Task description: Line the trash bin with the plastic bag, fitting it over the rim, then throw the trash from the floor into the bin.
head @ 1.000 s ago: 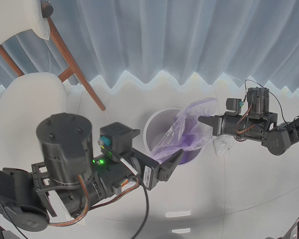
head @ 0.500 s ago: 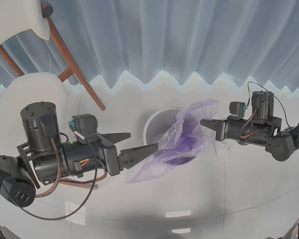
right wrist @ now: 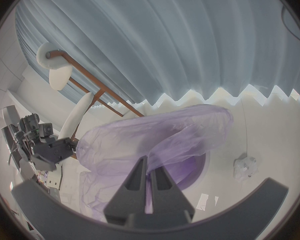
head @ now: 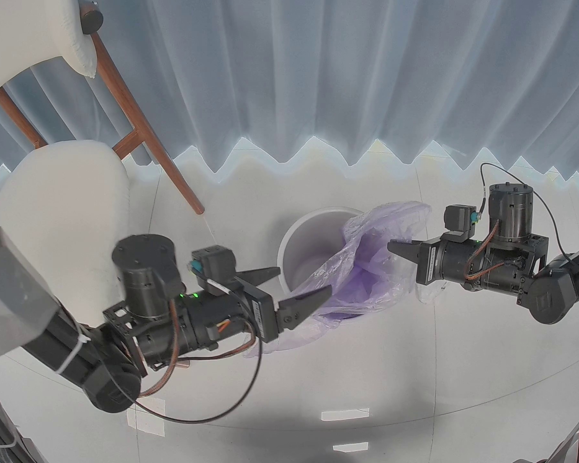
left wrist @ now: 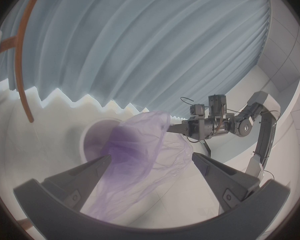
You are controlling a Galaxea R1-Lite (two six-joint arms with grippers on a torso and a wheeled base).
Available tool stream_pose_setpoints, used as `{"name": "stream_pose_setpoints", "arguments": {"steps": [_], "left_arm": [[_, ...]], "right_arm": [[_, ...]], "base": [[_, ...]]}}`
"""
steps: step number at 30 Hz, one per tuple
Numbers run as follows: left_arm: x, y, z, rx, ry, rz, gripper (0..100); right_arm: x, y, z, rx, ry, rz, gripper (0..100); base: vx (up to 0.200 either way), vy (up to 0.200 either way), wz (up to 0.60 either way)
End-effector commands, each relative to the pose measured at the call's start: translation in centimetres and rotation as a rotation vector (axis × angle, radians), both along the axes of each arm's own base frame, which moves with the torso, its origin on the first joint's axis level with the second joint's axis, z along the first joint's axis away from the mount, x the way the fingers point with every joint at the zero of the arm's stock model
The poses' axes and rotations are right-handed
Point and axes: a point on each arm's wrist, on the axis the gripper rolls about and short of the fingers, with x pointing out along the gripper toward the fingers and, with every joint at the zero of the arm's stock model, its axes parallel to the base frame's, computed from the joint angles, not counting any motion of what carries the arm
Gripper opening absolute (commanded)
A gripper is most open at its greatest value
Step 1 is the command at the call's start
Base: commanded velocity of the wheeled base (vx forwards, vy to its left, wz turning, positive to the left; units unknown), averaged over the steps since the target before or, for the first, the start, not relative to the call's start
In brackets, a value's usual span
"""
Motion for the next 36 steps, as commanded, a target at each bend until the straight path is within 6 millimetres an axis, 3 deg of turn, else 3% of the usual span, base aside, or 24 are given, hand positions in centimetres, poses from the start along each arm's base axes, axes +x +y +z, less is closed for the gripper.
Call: {"name": "stream_pose_setpoints", "arguments": {"steps": [1, 10, 21, 36], "left_arm": [[0.8, -2.2, -4.4, 0.051, 0.066, -0.024, 100], [4.2, -0.2, -5.7, 0.029, 0.049, 0.112, 100], [4.4, -0.4, -7.3, 0.038, 0.103, 0.133, 100], [4.3, -0.1, -7.4, 0.026, 0.082, 0.155, 100]], "right_arm": [[-0.9, 0.6, -0.5, -0.012, 0.018, 0.018, 0], [-0.8, 0.6, -0.3, -0.008, 0.01, 0.018, 0], [-0.3, 0.5, 0.6, 0.008, -0.018, 0.008, 0], [1.6, -0.9, 2.5, 0.037, -0.078, -0.045, 0]], "base": [[0.0, 0.0, 0.0], [0.0, 0.0, 0.0], [0.0, 0.0, 0.0], [0.0, 0.0, 0.0]]}}
